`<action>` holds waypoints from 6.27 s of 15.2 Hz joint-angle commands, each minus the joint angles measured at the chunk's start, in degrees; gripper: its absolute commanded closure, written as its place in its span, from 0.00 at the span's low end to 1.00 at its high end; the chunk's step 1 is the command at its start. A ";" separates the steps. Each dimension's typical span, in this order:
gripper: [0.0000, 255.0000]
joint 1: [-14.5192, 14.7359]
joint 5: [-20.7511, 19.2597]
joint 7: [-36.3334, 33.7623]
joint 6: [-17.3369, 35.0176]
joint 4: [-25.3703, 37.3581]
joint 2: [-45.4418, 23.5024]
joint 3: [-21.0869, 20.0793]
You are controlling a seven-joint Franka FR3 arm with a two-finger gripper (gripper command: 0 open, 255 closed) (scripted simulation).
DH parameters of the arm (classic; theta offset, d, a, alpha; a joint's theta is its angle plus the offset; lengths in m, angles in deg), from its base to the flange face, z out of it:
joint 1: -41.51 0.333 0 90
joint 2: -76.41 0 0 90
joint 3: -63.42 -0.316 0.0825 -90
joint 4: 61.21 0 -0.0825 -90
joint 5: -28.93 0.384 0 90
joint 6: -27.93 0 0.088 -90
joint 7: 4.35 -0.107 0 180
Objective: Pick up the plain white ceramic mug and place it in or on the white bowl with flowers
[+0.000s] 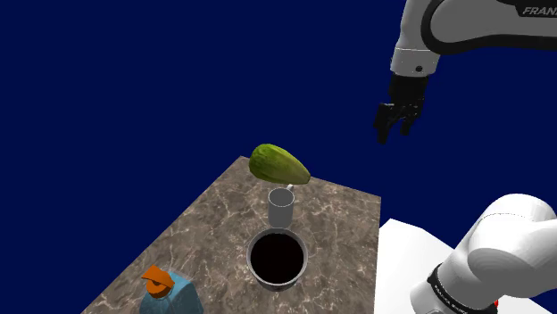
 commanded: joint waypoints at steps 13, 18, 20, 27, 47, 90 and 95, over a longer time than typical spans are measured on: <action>0.00 3.76 7.11 -15.59 18.99 -4.89 -10.53 -12.73; 0.00 4.52 7.73 -22.27 26.84 -3.34 -18.46 -17.99; 0.00 4.62 7.31 -25.13 29.78 -2.11 -22.10 -20.04; 0.00 4.63 1.86 -36.72 38.30 4.79 -36.53 -26.35; 1.00 5.01 -3.62 -42.64 45.82 5.48 -45.29 -27.57; 1.00 5.88 2.59 -39.78 20.65 20.37 -33.86 -27.82; 1.00 8.74 4.71 -45.07 18.84 18.98 -30.35 -31.08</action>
